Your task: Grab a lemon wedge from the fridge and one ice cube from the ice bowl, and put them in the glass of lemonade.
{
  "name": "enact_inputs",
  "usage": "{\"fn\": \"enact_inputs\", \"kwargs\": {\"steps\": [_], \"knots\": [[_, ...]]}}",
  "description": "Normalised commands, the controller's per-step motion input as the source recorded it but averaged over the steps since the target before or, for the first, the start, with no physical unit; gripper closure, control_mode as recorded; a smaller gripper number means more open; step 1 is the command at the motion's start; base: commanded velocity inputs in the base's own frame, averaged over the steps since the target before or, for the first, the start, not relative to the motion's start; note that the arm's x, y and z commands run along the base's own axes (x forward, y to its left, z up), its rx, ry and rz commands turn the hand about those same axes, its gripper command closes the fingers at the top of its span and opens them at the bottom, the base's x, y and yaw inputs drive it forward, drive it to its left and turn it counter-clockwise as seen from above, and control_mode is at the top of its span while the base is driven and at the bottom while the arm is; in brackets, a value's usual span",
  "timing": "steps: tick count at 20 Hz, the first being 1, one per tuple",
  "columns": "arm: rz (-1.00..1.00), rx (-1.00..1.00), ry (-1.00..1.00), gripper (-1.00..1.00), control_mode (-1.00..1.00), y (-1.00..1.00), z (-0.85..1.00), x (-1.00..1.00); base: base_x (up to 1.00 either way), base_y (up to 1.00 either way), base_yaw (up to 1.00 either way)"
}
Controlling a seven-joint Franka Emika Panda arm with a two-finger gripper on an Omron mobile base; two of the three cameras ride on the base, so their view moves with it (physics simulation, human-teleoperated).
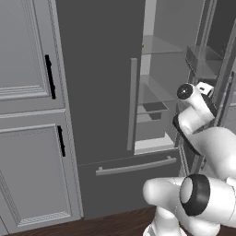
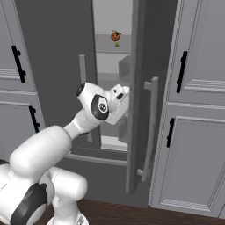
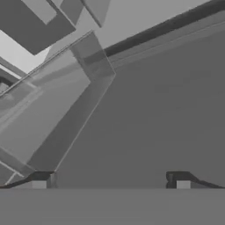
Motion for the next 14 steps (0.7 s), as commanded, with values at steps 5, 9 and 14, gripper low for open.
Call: {"fn": "enact_inputs", "kwargs": {"steps": [5,9,14], "knots": [[0.0,0.28,-0.28,-1.0,-1.0,-0.79,0.45,-0.83,0.0,0.0,0.0],[0.06,0.32,-0.31,-1.0,-1.0,0.21,0.6,-0.56,0.0,0.0,0.0],[0.05,0.43,-0.31,-1.0,-1.0,0.78,0.34,-0.4,0.0,0.0,0.0]]}}
